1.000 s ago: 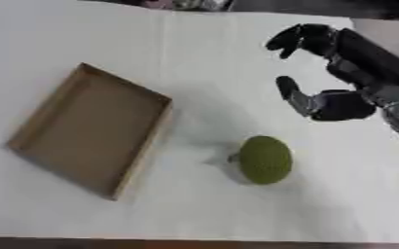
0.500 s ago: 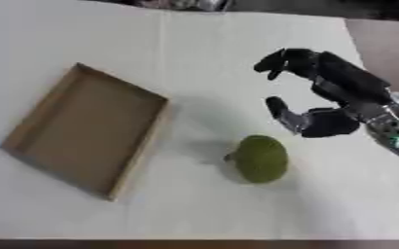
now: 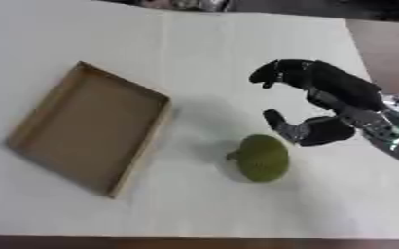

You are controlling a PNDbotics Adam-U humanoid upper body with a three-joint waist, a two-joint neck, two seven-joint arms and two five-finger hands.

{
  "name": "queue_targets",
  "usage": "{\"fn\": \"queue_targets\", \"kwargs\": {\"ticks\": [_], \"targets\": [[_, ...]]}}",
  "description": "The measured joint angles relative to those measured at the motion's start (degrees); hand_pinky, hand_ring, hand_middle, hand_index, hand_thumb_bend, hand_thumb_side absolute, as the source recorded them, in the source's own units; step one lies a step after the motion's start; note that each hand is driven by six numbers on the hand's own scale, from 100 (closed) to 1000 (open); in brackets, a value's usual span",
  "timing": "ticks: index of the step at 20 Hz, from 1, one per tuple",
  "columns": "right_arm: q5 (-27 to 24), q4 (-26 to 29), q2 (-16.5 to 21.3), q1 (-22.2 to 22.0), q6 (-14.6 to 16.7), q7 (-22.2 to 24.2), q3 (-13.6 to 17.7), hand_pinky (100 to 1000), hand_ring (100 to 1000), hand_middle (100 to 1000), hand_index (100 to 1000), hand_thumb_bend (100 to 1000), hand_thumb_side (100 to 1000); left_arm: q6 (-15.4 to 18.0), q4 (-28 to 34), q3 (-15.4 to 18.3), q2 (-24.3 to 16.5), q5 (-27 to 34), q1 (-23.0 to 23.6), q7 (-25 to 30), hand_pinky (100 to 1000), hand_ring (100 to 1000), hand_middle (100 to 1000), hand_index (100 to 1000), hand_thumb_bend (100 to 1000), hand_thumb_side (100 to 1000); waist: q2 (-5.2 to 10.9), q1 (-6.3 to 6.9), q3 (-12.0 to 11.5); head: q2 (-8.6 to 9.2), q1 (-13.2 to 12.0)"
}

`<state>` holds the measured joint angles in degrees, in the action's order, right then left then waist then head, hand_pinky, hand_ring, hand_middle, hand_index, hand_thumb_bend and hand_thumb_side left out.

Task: Pick up objects on the table and place them in the box.

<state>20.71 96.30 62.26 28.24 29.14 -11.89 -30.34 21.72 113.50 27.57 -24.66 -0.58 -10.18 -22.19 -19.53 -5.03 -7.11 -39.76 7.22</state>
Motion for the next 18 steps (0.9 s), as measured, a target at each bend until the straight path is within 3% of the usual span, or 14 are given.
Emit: {"fn": "queue_targets", "kwargs": {"ticks": [13,18], "targets": [[2.86,-2.02,0.15,-0.1,4.23,-2.43,-1.94,846,706,815,896,100,834,0.08,0.0,-0.36,-0.47,0.32,-0.03,0.7,707,730,684,820,100,623,0.01,-0.52,-0.18,-0.03,0.5],[3.65,-3.02,0.52,-0.06,7.28,-2.19,-3.38,856,711,817,888,100,852,0.07,0.0,-0.64,-0.51,0.47,-0.18,1.01,707,730,685,820,100,623,-0.01,-0.74,-0.33,-0.03,0.54]]}}
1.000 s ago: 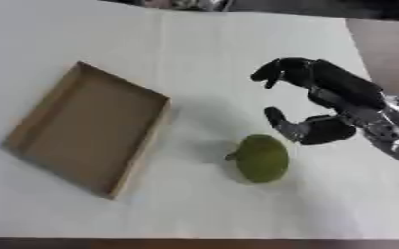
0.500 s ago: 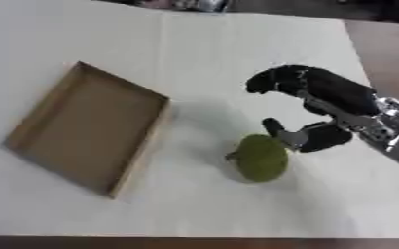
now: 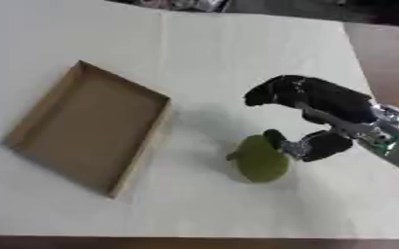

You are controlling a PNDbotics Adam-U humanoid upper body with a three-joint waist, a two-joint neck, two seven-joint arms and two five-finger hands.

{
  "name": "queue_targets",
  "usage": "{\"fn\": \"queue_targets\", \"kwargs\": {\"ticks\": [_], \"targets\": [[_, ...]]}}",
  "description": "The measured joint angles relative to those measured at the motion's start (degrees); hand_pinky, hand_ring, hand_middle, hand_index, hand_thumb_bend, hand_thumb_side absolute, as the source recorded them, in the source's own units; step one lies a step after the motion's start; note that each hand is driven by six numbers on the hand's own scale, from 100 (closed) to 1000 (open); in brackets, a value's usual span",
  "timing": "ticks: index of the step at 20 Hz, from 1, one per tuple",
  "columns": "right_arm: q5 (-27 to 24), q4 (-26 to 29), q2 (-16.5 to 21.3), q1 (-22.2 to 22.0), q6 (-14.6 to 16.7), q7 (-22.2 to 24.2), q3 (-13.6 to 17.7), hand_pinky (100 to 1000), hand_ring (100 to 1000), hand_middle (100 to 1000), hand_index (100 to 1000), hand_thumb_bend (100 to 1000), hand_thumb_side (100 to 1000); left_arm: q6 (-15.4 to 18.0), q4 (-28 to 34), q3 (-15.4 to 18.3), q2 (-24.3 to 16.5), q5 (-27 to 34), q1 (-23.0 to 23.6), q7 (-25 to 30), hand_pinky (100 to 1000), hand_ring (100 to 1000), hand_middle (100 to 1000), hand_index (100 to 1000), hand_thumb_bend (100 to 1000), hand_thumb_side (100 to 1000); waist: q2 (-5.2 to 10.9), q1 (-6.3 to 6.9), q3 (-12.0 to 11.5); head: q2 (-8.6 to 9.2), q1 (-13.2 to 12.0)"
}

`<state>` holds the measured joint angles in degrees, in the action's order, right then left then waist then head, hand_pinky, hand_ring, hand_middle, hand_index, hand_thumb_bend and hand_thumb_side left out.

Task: Pick up objects on the table and place them in the box.

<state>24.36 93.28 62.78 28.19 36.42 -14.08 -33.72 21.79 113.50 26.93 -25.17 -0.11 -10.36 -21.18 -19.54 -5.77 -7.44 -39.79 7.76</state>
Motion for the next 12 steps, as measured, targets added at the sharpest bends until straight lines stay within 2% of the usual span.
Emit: {"fn": "queue_targets", "kwargs": {"ticks": [12], "targets": [[3.44,-2.59,-0.92,1.01,4.43,-1.5,-1.49,863,717,817,882,100,864,0.09,0.0,-0.35,-0.47,0.31,-0.22,0.73,707,731,686,821,100,623,-0.18,-0.34,-0.39,0.03,0.09]]}}
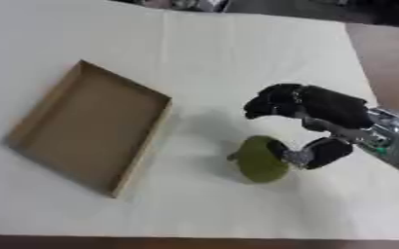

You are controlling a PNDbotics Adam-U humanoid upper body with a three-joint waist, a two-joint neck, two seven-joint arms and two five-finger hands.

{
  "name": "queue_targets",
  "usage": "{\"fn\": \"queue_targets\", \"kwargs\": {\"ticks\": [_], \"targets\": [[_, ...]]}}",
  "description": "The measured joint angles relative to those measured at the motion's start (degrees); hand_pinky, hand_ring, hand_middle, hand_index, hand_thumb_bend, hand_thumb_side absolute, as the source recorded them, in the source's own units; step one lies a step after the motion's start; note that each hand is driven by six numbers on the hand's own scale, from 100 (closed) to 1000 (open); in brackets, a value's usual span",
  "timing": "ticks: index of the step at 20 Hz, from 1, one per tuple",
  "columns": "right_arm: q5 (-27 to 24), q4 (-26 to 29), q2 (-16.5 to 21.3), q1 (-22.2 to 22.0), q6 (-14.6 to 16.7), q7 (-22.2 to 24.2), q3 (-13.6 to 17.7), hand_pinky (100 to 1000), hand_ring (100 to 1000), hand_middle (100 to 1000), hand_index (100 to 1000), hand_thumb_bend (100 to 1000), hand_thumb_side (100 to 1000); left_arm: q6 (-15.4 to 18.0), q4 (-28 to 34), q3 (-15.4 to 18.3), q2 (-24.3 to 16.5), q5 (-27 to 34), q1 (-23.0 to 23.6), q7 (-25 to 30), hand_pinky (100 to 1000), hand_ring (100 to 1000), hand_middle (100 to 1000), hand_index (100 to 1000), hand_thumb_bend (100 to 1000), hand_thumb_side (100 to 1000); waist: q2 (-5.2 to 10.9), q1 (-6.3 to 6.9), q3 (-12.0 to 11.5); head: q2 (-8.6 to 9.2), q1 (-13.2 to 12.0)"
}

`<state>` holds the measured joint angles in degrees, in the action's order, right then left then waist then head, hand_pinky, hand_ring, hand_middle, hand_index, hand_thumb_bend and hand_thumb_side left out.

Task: Pick up objects on the table and place them in the box.

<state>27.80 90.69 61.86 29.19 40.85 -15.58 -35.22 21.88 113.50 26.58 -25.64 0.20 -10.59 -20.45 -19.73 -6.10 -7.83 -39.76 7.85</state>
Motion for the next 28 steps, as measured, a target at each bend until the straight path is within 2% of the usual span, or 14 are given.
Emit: {"fn": "queue_targets", "kwargs": {"ticks": [5,11,18,20,22,28], "targets": [[1.56,-1.41,-0.64,0.03,1.19,0.07,-0.3,868,724,816,885,100,830,-0.01,0.0,-0.01,0.0,0.08,-0.02,0.1,707,731,687,821,100,624,-0.22,-0.01,-0.08,0.0,0.32],[3.08,-3.25,-1.22,0.23,2.77,1.79,-0.83,862,693,795,874,100,656,0.06,0.0,-0.01,0.0,0.12,-0.08,0.26,707,732,687,821,100,624,-0.41,-0.04,-0.33,0.02,0.37],[3.42,-4.51,-1.64,0.36,4.04,3.26,-0.83,860,693,791,873,100,563,0.13,0.0,-0.01,0.0,0.26,-0.09,0.34,707,732,688,821,100,625,-0.41,-0.09,-0.33,0.05,0.44],[3.61,-4.65,-1.65,0.53,4.27,3.54,-0.83,865,700,793,879,100,512,0.13,0.0,-0.01,0.0,0.27,-0.09,0.34,707,733,688,821,100,625,-0.41,-0.09,-0.33,0.07,0.51],[3.83,-4.94,-1.65,0.53,4.5,3.92,-0.83,867,704,794,885,100,506,0.14,0.0,-0.01,0.0,0.27,-0.09,0.35,707,733,688,821,100,625,-0.41,-0.17,-0.33,0.09,0.53],[3.9,-5.3,-1.65,0.64,5.2,4.96,-0.98,874,707,805,903,100,590,0.09,0.0,-0.01,0.0,0.3,-0.2,0.43,707,733,689,821,100,624,-0.41,-0.38,-0.33,0.1,0.53]]}}
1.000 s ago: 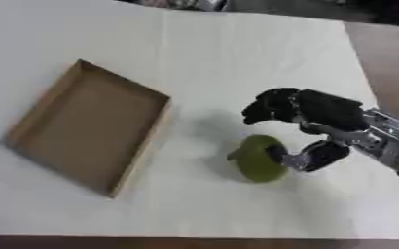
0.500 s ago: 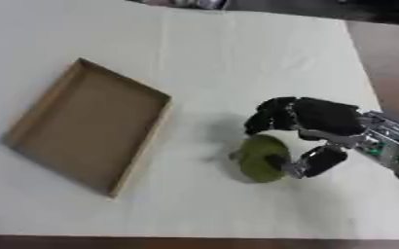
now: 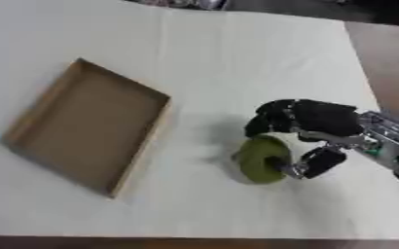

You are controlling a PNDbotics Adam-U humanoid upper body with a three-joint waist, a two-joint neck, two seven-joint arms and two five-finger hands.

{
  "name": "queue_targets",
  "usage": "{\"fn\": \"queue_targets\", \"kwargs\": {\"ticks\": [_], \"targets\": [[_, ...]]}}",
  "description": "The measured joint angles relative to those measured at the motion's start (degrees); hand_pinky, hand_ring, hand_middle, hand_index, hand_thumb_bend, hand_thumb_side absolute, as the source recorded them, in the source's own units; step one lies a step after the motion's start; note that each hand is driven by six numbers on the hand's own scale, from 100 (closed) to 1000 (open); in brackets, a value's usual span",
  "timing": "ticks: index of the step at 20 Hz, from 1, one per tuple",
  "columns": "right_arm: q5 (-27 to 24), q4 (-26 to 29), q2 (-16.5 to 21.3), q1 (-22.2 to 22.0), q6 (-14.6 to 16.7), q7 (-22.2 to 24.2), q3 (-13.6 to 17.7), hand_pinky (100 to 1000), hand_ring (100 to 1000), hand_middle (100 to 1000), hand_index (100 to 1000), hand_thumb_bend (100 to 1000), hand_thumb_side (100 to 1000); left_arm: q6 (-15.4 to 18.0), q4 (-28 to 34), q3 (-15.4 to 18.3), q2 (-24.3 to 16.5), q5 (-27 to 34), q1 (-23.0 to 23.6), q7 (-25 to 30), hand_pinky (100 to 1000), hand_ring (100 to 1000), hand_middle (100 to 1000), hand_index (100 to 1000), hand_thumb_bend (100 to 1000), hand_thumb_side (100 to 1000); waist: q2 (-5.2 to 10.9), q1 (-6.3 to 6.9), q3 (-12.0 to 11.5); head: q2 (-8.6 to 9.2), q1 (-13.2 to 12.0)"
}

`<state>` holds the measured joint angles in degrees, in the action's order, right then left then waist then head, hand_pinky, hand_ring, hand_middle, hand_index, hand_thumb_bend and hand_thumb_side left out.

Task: Pick up objects on the table and place them in the box.

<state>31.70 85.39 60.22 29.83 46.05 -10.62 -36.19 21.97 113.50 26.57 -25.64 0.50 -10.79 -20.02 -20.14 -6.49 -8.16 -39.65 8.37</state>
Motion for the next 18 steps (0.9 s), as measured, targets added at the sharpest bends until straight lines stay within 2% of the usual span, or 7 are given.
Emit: {"fn": "queue_targets", "kwargs": {"ticks": [4,7,12,15,16,18], "targets": [[0.0,-0.29,0.0,0.41,0.4,1.35,-0.28,873,697,793,895,100,587,-0.01,0.0,0.0,-0.01,0.04,-0.28,0.02,707,733,689,820,100,623,0.0,-0.15,-0.09,0.0,0.0],[-0.03,-0.51,-0.01,0.45,0.6,2.82,-0.57,863,687,742,865,100,585,-0.01,0.0,0.0,-0.01,0.06,-0.29,0.02,706,733,689,820,100,623,0.0,-0.34,-0.21,0.01,-0.02],[-0.54,-0.97,-0.55,1.18,0.4,5.16,-0.59,850,677,620,816,100,533,-0.01,0.0,0.0,-0.01,0.06,-0.29,0.01,706,733,689,820,100,623,0.0,-0.37,-0.32,0.01,-0.05],[-1.02,-1.02,-0.58,1.44,0.21,6.07,-0.59,839,659,560,750,100,364,0.0,0.0,0.0,-0.01,0.06,-0.29,0.0,706,734,690,820,100,623,0.0,-0.37,-0.34,0.01,-0.05],[-1.15,-1.02,-0.59,1.44,0.1,6.24,-0.58,834,652,541,729,100,251,0.01,0.0,0.0,-0.01,0.06,-0.29,-0.01,706,734,690,820,100,622,0.0,-0.37,-0.34,0.01,-0.04],[-1.41,-1.02,-0.66,1.47,-0.16,6.48,-0.56,829,643,524,716,100,163,0.02,0.0,0.0,-0.01,0.07,-0.29,-0.02,706,734,690,820,100,622,0.0,-0.37,-0.34,0.01,-0.03]]}}
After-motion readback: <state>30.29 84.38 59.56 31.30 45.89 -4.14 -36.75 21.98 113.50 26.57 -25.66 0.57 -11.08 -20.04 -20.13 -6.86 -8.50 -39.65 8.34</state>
